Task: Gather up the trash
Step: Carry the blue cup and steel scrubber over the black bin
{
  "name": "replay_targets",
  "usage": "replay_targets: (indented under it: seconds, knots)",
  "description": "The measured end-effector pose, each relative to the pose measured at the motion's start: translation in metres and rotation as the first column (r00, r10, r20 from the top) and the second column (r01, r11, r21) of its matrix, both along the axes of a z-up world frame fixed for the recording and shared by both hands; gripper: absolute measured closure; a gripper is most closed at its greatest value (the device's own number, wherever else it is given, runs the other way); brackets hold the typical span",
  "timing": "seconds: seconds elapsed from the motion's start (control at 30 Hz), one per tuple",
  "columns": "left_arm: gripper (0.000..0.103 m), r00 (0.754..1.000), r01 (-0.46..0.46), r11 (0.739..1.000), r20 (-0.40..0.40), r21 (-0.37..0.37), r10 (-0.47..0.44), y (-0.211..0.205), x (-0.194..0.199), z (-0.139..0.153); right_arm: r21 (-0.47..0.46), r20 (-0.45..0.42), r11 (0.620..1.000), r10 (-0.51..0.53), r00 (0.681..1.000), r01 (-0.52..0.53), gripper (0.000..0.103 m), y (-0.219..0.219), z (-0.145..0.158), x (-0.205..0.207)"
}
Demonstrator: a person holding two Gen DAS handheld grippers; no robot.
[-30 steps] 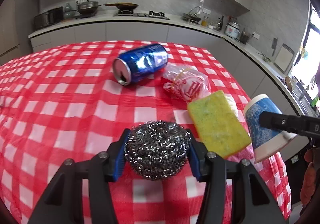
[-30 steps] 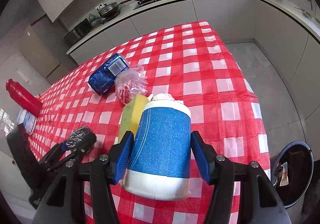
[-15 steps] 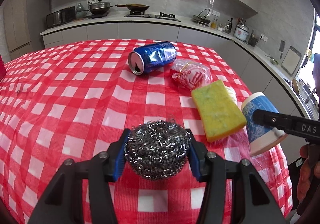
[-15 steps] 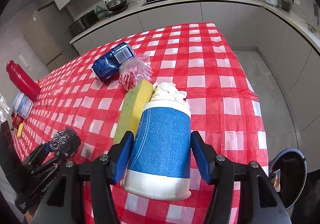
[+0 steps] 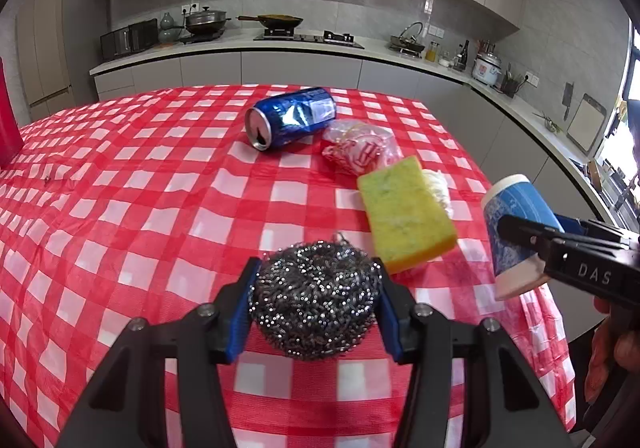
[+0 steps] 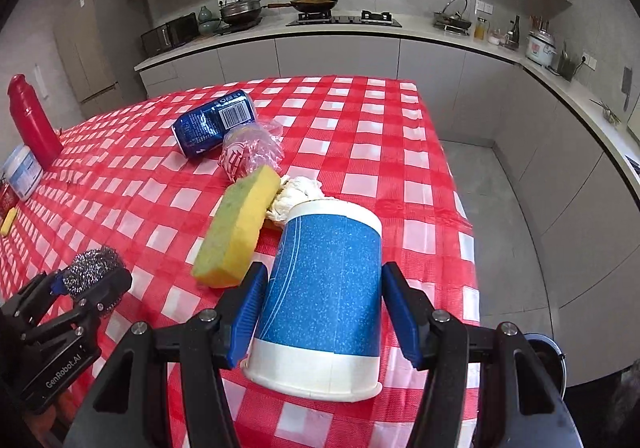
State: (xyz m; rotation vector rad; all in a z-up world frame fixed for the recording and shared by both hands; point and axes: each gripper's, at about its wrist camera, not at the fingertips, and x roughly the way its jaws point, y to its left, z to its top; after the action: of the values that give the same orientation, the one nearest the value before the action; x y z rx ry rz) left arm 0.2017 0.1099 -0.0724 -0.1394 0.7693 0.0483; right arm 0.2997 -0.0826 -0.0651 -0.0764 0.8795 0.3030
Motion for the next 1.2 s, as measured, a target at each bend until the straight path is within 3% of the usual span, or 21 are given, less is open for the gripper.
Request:
replay_targets:
  seconds: [0.4, 0.93, 1.2]
  knots:
    - [0.049, 0.999, 0.032, 0.999, 0.017, 0.017, -0.032, -0.067, -0.004, 0.009, 0.013, 0.025, 0.999, -0.031, 0.999, 0.03, 0.042, -0.065, 0.008, -0.012]
    - [0.049, 0.988, 0.152, 0.988, 0.026, 0.018, -0.152, -0.209, -0.008, 0.012, 0.016, 0.019, 0.988, -0.155, 0.988, 0.154, 0.042, -0.216, 0.006, -0.038]
    - [0.049, 0.968, 0.25, 0.968, 0.022, 0.001, -0.25, -0.287, -0.007, 0.004, 0.016, -0.006, 0.965, -0.26, 0.965, 0.261, 0.042, -0.307, -0.008, -0.052]
